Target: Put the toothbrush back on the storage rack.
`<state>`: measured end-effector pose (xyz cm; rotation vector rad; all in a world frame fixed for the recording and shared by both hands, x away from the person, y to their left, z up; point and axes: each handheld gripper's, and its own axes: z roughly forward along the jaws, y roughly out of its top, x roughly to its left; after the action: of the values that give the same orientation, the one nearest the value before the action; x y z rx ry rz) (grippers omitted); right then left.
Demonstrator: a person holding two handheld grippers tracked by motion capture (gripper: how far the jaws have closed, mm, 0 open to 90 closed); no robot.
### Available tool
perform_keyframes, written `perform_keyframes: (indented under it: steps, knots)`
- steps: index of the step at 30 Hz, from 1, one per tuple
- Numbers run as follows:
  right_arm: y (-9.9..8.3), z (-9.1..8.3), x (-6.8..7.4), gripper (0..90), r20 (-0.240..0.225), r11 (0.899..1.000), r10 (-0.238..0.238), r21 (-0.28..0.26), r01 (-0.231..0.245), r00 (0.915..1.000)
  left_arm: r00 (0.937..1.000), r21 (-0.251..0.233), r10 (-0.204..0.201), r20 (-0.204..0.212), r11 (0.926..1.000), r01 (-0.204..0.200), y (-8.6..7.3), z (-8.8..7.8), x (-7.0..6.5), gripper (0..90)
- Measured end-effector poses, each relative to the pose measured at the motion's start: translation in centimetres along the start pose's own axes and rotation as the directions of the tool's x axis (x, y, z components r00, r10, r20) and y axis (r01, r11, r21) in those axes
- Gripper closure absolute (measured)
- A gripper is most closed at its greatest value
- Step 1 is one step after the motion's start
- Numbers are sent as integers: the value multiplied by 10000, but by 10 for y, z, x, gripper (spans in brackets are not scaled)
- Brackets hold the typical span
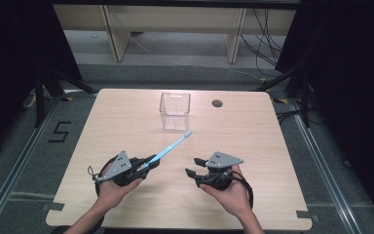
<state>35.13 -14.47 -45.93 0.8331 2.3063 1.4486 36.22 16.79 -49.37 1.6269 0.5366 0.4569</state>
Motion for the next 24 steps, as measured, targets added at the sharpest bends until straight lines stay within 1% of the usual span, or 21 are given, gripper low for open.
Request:
perform_keyframes:
  steps: [1, 2, 3, 4, 5, 6, 7, 8, 12, 13, 14, 16, 17, 18, 19, 20, 21, 22, 23, 24]
  knots:
    - [0, 0, 0, 502, 0, 10000, 0, 0, 0, 10000, 10000, 0, 0, 0, 10000, 0, 0, 0, 0, 779]
    - [-2, 4, -3, 509, 207, 9945, 776, -721, -759, 9968, 9998, -219, -115, -178, 9997, 111, 1, -1, 1, 779]
    - [-2, 4, -3, 509, 207, 9945, 776, -721, -759, 9968, 9998, -219, -115, -178, 9997, 111, 1, -1, 1, 779]
    - [-2, 5, -3, 509, 73, 9872, 1297, -945, -1284, 9915, 9996, -301, -99, -266, 9995, 91, 2, -1, 2, 779]
    - [-1, 7, -5, 509, -11, 9783, 1660, -1253, -1648, 9861, 9993, -366, -146, -340, 9992, 134, 3, -2, 2, 779]
    - [1, 9, -5, 508, -247, 9591, 2351, -1562, -2360, 9717, 9991, -409, -184, -369, 9990, 169, 4, -2, 4, 779]
    - [1, 9, -5, 508, -247, 9591, 2351, -1562, -2360, 9717, 9991, -409, -184, -369, 9990, 169, 4, -2, 4, 779]
    - [1, 13, -7, 507, -241, 9581, 2289, -1716, -2296, 9732, 9988, -484, -237, -426, 9986, 216, 5, -3, 5, 779]
    - [-1, 18, -7, 507, -278, 9566, 2371, -1676, -2384, 9711, 9991, -534, -203, -383, 9984, 182, 6, -3, 6, 779]
    - [-1, 18, -7, 507, -310, 9542, 2454, -1689, -2470, 9689, 9992, -527, -175, -368, 9985, 155, 6, -3, 6, 779]
    - [0, 18, -6, 510, -377, 9446, 2732, -1785, -2755, 9612, 9991, -516, -189, -367, 9985, 170, 6, -1, 6, 779]
    - [1, 19, -7, 512, -436, 9356, 2832, -2072, -2859, 9581, 9993, -498, -167, -349, 9986, 149, 7, 0, 7, 779]
    - [1, 19, -7, 512, -436, 9356, 2832, -2072, -2859, 9581, 9993, -498, -167, -349, 9986, 149, 7, 0, 7, 779]
    - [4, 21, -7, 512, -714, 9206, 3069, -2305, -3151, 9490, 9992, -490, -189, -364, 9987, 171, 7, 1, 8, 779]
    - [5, 22, -7, 512, -681, 9237, 3039, -2232, -3114, 9503, 9991, -481, -190, -380, 9987, 171, 7, 1, 8, 779]
    - [6, 22, -7, 513, -659, 9214, 3048, -2323, -3116, 9501, 9992, -479, -168, -374, 9987, 150, 7, 2, 8, 779]
    - [7, 22, -6, 514, -714, 9182, 3217, -2198, -3295, 9441, 9991, -486, -147, -389, 9987, 127, 7, 2, 8, 779]
    - [8, 23, -7, 514, -666, 9205, 3167, -2191, -3235, 9462, 9990, -503, -152, -410, 9986, 132, 7, 2, 9, 779]
    - [8, 23, -7, 514, -666, 9205, 3167, -2191, -3235, 9462, 9990, -503, -152, -410, 9986, 132, 7, 2, 9, 779]
    - [10, 24, -7, 517, -697, 9151, 3255, -2280, -3327, 9430, 9989, -519, -170, -437, 9985, 147, 8, 2, 9, 779]
